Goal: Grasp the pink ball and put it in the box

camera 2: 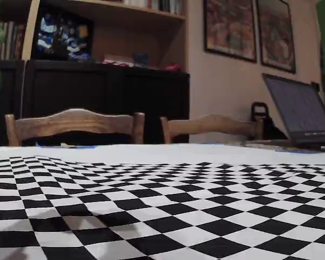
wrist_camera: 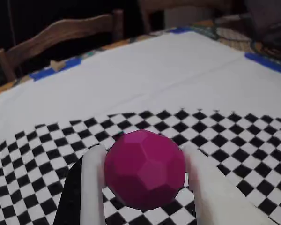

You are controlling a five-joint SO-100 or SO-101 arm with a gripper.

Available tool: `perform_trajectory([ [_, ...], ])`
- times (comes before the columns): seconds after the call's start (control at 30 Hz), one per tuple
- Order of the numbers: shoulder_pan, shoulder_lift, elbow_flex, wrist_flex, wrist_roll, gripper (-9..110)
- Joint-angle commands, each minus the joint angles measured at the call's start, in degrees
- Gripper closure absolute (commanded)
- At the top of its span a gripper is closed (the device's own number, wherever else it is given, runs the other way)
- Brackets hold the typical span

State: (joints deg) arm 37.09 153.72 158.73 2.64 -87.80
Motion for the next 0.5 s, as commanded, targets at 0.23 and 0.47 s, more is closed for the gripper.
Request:
perform_trajectory([
  [0.23, 6.9, 3.2, 1.7, 0.2, -0.4, 101],
  [0.47, 10.1, 3.4, 2.4, 0.2, -0.4, 101],
])
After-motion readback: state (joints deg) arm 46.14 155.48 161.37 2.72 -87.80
